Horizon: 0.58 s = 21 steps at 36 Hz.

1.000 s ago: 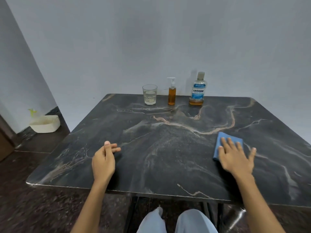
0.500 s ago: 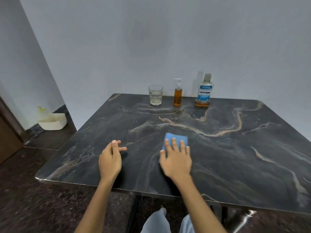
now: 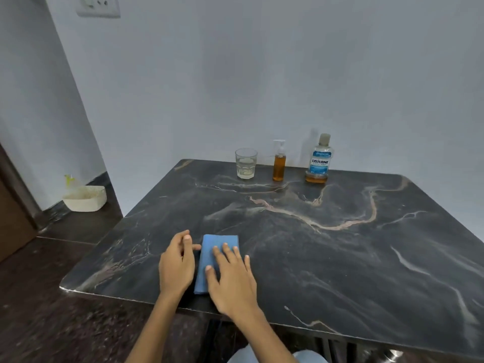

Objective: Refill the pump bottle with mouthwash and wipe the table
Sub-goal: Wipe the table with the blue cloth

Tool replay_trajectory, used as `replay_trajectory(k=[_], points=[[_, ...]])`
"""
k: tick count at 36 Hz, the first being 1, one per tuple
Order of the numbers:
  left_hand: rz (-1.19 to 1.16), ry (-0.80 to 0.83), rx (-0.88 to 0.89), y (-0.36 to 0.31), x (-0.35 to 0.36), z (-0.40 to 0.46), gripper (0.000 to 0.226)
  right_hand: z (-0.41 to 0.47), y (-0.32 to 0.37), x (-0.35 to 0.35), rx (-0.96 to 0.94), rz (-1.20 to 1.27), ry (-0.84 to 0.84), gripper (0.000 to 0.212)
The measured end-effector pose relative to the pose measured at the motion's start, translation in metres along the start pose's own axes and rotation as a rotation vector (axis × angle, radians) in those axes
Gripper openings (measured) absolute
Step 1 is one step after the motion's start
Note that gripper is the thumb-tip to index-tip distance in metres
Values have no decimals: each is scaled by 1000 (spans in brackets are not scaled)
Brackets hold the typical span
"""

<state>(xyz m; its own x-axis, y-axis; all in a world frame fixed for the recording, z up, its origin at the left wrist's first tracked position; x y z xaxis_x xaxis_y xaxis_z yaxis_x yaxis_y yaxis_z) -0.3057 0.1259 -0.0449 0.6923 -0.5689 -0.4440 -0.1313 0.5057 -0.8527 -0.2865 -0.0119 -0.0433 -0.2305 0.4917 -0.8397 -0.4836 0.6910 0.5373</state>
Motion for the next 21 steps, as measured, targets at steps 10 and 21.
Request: replay_trajectory(k=[10, 21], points=[[244, 182, -45, -24, 19, -40, 71, -19, -17, -13, 195, -56, -22, 66], [71, 198, -73, -35, 16, -51, 67, -22, -18, -13, 73, -54, -28, 57]])
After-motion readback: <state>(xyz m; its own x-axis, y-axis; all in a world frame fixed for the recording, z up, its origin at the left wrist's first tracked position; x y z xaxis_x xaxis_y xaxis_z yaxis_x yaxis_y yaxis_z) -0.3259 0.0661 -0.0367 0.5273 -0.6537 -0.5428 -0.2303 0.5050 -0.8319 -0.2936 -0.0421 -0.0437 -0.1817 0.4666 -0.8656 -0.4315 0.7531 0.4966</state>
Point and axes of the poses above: each hand's wrist, its own z-axis towards the middle knuckle, its own x-axis out of the palm, y = z × x, the point moved 4 cm from there along z, towards the middle knuckle, and after that the axes turned 3 degrees about y, right-handed, at the moved point
